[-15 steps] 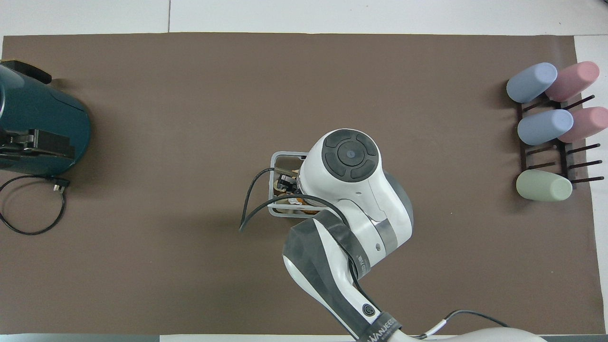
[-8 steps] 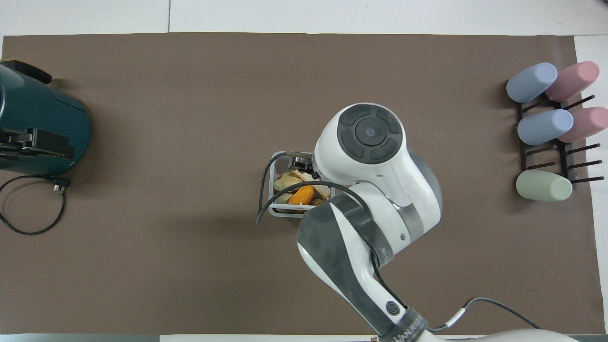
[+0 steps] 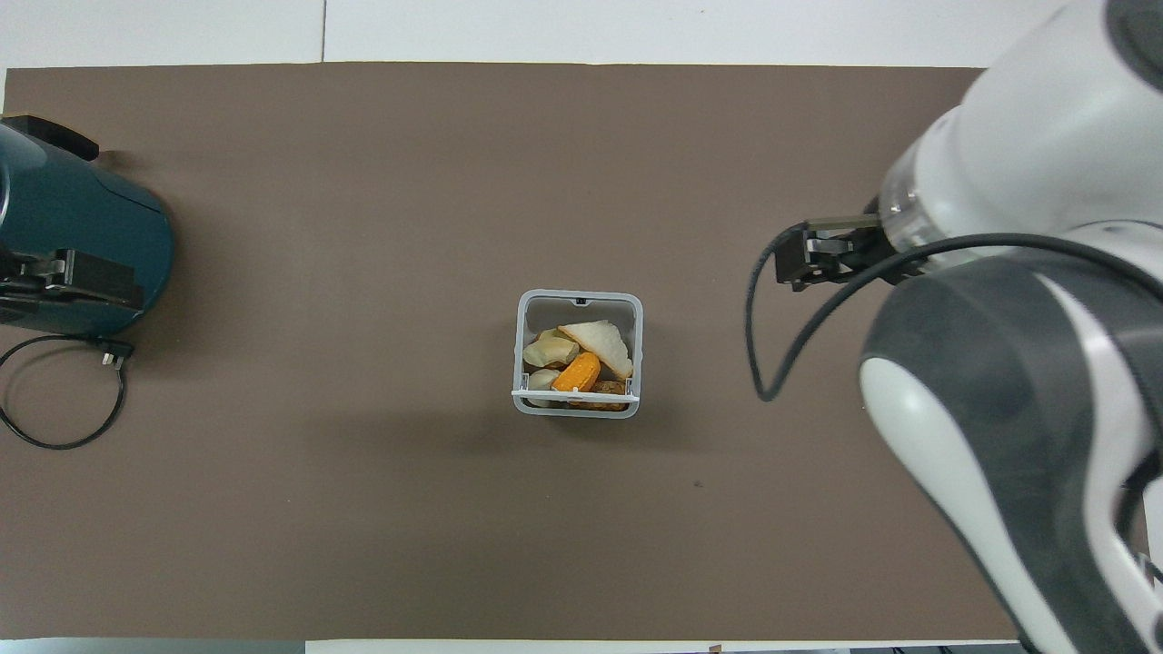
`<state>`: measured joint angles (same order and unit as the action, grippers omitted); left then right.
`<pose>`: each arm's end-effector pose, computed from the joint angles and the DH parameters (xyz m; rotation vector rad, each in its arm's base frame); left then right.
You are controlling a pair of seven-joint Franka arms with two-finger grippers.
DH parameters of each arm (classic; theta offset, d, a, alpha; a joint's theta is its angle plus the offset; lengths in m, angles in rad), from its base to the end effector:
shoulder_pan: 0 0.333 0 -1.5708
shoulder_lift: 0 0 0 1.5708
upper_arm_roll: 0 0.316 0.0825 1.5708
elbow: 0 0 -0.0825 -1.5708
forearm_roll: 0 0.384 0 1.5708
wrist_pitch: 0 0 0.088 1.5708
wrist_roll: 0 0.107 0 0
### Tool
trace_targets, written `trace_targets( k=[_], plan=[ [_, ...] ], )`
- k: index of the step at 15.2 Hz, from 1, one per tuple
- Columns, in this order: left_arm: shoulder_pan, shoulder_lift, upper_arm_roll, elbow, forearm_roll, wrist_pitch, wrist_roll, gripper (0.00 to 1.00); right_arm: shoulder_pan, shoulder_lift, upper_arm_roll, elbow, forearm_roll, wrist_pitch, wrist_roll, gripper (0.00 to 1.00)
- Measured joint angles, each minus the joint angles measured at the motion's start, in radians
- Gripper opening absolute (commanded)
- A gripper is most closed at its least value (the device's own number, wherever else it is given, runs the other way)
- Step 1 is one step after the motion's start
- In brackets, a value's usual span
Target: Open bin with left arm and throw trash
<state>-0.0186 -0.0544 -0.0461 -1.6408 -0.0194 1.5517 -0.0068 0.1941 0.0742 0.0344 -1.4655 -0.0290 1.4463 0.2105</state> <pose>0.5334 -0.0374 0.6195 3.1242 -0.0903 -0.0552 0.5508 0.1238 0.6217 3.0926 0.0244 -0.1321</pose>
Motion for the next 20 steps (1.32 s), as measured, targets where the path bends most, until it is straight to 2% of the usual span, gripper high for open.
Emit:
trace_targets(
  k=[6,12,20],
  plan=[
    [0.002,0.000,0.002,0.000,0.010,0.000,0.000,1.00,-0.165,-0.023,-0.003,-0.075,-0.008,-0.017,-0.198,1.00],
    [0.013,0.000,0.002,0.002,0.021,0.000,0.001,1.00,-0.171,-0.028,-0.013,-0.090,-0.038,0.034,-0.201,1.00],
    [0.013,0.000,0.002,0.009,0.022,0.000,0.002,1.00,-0.171,-0.041,-0.025,-0.113,-0.038,0.027,-0.201,1.00]
  ],
)
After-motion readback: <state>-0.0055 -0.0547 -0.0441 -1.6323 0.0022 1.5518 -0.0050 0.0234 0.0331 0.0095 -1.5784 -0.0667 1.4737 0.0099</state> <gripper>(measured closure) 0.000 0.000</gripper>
